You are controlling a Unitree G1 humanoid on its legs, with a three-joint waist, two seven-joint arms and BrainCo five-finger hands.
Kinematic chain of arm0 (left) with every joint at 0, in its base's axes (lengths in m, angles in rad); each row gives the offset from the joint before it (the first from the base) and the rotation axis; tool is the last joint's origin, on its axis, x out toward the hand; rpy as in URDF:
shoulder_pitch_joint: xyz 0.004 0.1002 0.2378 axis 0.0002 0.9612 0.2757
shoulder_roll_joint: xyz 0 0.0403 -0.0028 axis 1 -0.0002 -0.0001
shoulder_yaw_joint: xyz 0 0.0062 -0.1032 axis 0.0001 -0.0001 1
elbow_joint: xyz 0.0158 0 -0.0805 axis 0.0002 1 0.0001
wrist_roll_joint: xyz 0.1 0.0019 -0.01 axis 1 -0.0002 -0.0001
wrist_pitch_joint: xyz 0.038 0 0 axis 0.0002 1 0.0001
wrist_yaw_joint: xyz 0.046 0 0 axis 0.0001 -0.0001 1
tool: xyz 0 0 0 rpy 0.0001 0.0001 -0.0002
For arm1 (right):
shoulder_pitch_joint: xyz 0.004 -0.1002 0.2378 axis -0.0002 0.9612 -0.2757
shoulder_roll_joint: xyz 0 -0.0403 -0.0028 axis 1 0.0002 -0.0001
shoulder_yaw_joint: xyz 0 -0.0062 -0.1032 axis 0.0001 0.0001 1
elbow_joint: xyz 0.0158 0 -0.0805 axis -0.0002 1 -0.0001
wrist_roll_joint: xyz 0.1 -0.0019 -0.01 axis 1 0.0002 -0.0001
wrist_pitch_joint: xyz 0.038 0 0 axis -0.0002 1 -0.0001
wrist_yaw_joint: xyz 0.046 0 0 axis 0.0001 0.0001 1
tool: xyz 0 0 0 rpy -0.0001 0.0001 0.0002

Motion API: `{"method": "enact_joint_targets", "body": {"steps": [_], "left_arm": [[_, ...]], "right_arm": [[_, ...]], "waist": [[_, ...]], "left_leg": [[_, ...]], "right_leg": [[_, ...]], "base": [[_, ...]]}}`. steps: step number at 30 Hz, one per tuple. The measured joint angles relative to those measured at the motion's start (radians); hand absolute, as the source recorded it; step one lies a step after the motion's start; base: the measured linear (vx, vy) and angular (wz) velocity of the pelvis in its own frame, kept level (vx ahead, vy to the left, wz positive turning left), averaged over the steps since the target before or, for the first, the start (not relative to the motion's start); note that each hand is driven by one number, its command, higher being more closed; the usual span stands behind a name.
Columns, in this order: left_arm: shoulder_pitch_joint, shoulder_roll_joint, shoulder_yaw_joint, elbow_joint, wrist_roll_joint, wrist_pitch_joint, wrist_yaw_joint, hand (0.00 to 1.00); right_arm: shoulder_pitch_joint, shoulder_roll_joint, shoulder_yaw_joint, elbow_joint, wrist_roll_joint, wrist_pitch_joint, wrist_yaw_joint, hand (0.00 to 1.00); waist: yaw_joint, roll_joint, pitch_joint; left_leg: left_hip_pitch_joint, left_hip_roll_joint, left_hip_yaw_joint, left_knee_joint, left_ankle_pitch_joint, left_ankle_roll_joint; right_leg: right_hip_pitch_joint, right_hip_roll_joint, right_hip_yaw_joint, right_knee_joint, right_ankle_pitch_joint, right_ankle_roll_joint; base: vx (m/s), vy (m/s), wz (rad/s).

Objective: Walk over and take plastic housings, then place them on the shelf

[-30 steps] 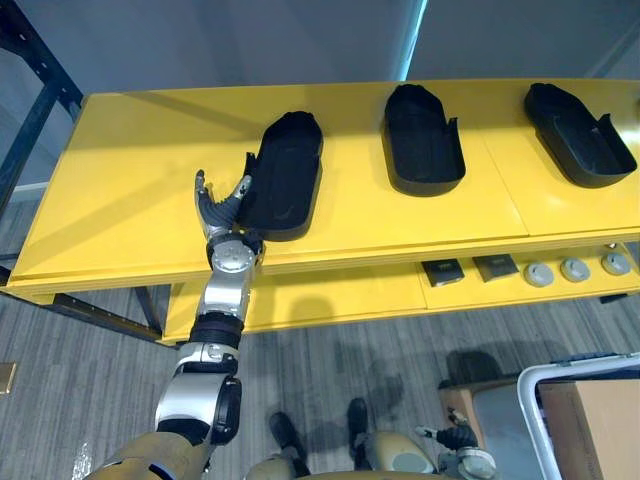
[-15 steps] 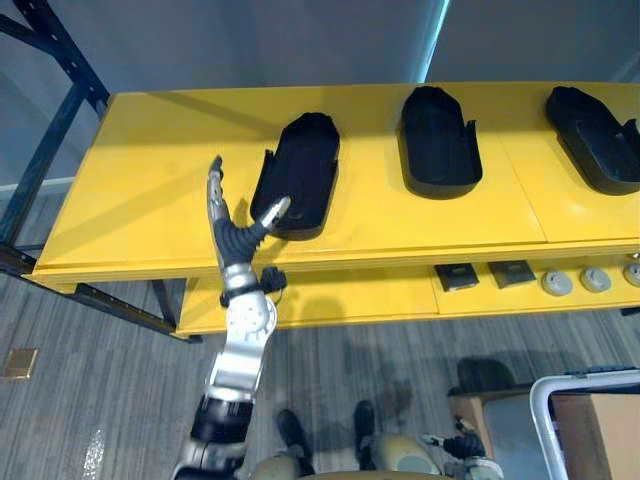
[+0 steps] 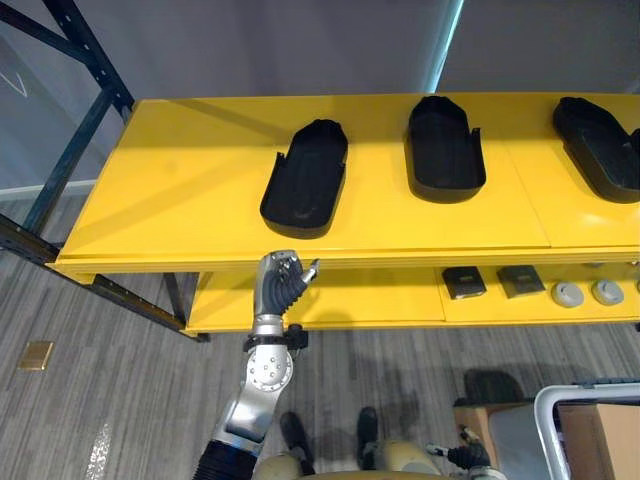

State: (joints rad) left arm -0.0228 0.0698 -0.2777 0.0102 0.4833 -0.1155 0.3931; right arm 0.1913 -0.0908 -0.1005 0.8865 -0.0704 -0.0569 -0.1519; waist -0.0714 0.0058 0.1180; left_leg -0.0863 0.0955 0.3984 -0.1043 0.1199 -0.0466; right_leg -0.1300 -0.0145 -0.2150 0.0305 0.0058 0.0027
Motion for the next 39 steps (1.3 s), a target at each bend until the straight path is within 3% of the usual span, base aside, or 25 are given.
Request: {"method": "enact_joint_targets", "body": {"steps": [8, 24, 39], "left_arm": [[-0.089, 0.038, -0.003, 0.084, 0.041, 0.038, 0.002, 1.0], [-0.284, 0.054, -0.045, 0.192, 0.156, 0.079, 0.001, 1.0], [-0.433, 0.071, -0.045, 0.278, 0.16, 0.135, -0.003, 1.0]], "right_arm": [[-0.027, 0.015, 0.0, 0.019, -0.002, 0.002, 0.0, 0.0], [-0.048, 0.016, 0.0, 0.028, -0.018, 0.002, 0.001, 0.0], [-0.044, 0.024, -0.003, -0.016, -0.018, -0.002, 0.002, 0.0]], "waist": [[-0.018, -0.023, -0.014], [-0.029, -0.023, -0.014], [-0.055, -0.023, -0.014]], "left_leg": [[0.0, -0.01, 0.017, 0.0, -0.002, 0.011], [-0.011, -0.01, 0.046, 0.0, -0.005, 0.007], [-0.044, -0.007, 0.073, 0.0, -0.004, 0.014]], "right_leg": [[0.002, -0.007, 0.014, -0.016, 0.012, 0.0], [-0.025, -0.006, 0.041, -0.02, 0.021, 0.0], [-0.073, -0.002, 0.076, -0.015, 0.042, -0.011]], "base": [[0.07, 0.025, -0.04], [0.0, 0.008, -0.06], [0.04, 0.005, -0.06]]}}
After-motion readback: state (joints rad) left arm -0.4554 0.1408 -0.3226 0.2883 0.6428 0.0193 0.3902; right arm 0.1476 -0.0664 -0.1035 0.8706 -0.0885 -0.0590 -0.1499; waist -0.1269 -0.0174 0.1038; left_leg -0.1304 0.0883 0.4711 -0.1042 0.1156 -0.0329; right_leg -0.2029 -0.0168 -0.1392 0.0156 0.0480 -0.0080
